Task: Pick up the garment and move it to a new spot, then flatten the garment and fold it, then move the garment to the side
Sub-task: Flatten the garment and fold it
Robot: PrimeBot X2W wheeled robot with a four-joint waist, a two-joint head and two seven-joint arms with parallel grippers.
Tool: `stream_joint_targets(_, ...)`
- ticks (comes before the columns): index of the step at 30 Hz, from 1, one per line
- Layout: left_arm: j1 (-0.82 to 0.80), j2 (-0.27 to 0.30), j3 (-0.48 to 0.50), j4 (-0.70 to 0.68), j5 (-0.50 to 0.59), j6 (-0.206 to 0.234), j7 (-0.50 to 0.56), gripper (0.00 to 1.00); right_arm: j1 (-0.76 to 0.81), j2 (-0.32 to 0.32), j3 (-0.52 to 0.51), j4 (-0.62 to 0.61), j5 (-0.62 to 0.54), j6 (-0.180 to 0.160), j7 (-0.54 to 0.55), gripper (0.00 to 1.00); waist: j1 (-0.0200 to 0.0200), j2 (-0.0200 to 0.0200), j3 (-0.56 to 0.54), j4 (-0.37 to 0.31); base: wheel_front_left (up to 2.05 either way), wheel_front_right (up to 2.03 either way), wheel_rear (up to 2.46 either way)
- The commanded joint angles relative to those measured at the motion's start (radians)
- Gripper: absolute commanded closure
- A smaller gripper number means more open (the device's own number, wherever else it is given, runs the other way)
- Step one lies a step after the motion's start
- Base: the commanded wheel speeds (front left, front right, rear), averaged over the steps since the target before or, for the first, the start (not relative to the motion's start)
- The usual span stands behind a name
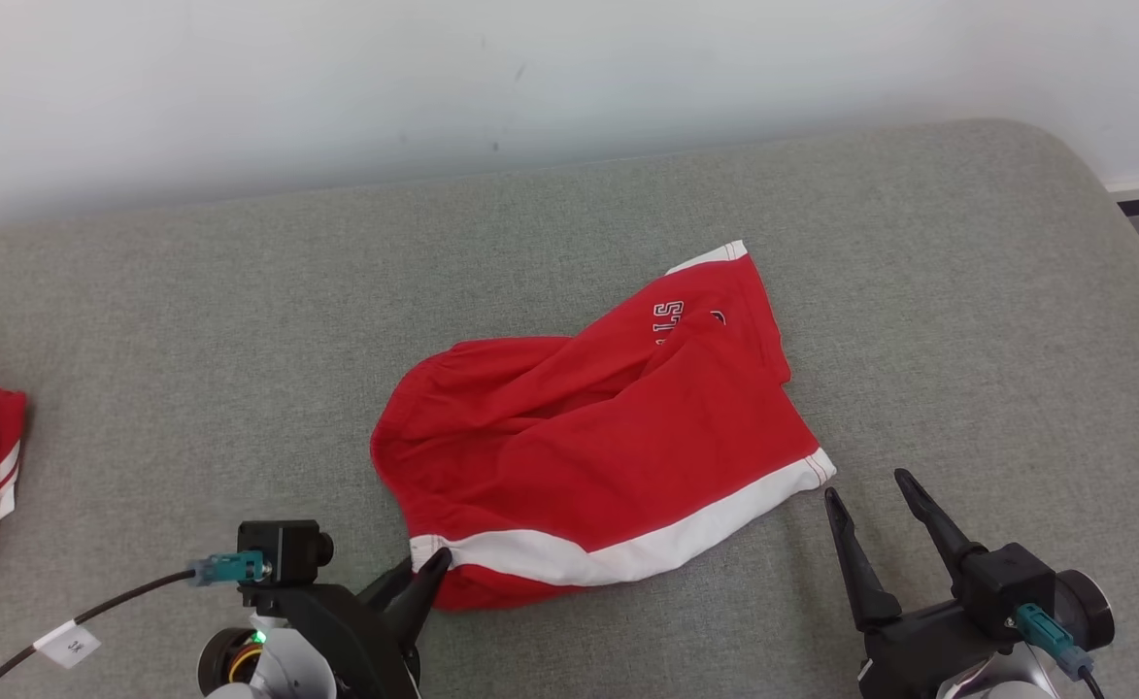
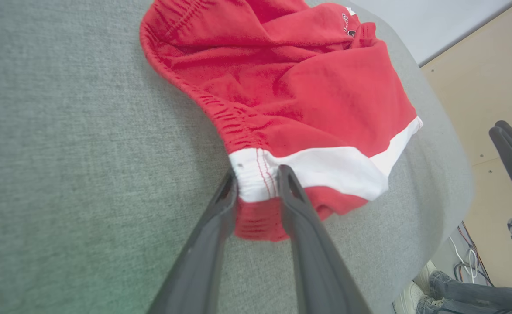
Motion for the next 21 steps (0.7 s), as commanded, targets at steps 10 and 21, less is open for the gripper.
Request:
stream_joint_targets(10,0.025,0.022,-0.020,-0.035,0.075,0.018,-0.097,1.00,-0.022,-0.017,-0.027,0.017,0.019,-0.003,0.035,0.00,0.0000,-0.0001,0.017,0.010,0.00,0.00,0.00)
stream_joint_targets(21,0.076,-0.005,-0.065,-0.046,0.156,0.037,-0.211,1.00,-0.090,-0.046,-0.051,0.065,0.048,-0.003,0.235,0.00,0.0000,-0.0001,0.054,0.056,0.00,0.00,0.00)
